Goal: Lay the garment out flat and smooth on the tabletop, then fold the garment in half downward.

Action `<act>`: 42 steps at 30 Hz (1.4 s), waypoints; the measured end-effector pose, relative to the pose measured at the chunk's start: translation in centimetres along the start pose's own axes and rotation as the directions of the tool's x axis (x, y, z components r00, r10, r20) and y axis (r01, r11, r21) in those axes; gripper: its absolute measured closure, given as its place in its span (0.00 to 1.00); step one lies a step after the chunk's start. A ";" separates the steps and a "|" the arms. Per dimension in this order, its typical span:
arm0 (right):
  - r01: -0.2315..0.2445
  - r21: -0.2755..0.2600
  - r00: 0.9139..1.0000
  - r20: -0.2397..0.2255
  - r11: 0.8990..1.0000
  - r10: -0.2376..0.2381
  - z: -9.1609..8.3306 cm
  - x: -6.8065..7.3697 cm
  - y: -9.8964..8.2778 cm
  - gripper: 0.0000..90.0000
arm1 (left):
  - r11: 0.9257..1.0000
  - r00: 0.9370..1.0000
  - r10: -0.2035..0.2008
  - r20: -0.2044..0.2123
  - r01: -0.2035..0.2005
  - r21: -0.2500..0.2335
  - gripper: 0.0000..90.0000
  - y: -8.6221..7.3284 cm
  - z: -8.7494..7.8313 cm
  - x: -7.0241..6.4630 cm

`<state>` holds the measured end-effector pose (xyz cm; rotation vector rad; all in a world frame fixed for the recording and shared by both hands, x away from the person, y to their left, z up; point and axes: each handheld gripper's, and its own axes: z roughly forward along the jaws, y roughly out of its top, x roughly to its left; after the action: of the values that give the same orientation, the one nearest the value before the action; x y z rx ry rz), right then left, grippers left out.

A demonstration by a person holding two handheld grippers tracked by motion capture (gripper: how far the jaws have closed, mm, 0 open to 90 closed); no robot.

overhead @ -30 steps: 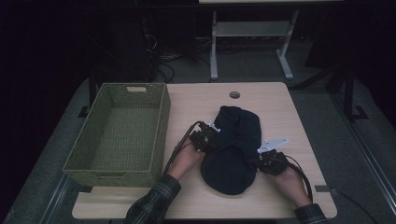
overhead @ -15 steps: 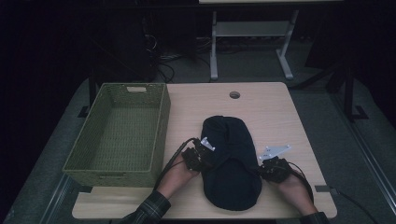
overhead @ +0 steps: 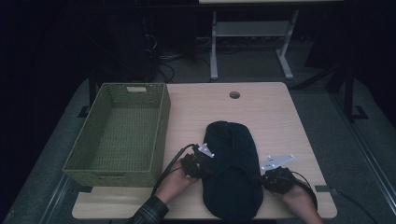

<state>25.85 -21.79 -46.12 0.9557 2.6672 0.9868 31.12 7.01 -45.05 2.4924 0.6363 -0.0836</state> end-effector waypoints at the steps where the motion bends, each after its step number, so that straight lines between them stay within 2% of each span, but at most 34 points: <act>1: 0.004 0.000 1.000 0.001 1.000 -0.004 -0.1 0.1 -0.1 1.00 | 1.000 1.000 0.003 -0.001 -0.003 -0.001 1.00 -0.1 0.0 -0.2; 6: 0.016 0.007 1.000 0.000 1.000 -0.016 -0.5 1.1 -0.7 1.00 | 1.000 1.000 0.028 -0.010 -0.028 -0.005 1.00 -0.5 0.0 -1.1; 12: 0.025 0.005 1.000 -0.009 1.000 -0.025 -0.9 2.0 -1.3 1.00 | 0.999 1.000 0.030 0.002 -0.030 -0.013 1.00 -0.8 -0.1 -1.4; 24: 0.020 0.001 1.000 -0.022 1.000 -0.020 -1.5 2.7 -2.2 1.00 | 0.999 0.999 0.050 0.012 -0.050 -0.014 1.00 -0.9 0.1 -2.3; 29: 0.030 -0.004 0.999 -0.019 1.000 -0.030 -1.6 2.5 -2.0 1.00 | 0.999 0.999 0.041 0.026 -0.041 -0.017 0.98 -0.9 -0.1 -2.1; 33: 0.021 -0.021 1.000 -0.019 1.000 -0.021 -1.9 2.3 -1.8 0.99 | 0.999 0.999 0.031 0.027 -0.031 -0.018 0.97 -0.8 -0.2 -2.0; 42: -0.014 -0.076 1.000 -0.007 0.997 0.014 -2.6 0.4 -0.3 0.92 | 0.998 1.000 -0.025 0.009 0.025 -0.061 0.85 -0.3 -1.2 -0.3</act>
<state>24.52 -23.17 -44.24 0.9585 2.6106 1.0877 30.64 7.73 -44.08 2.4241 0.6572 -0.0825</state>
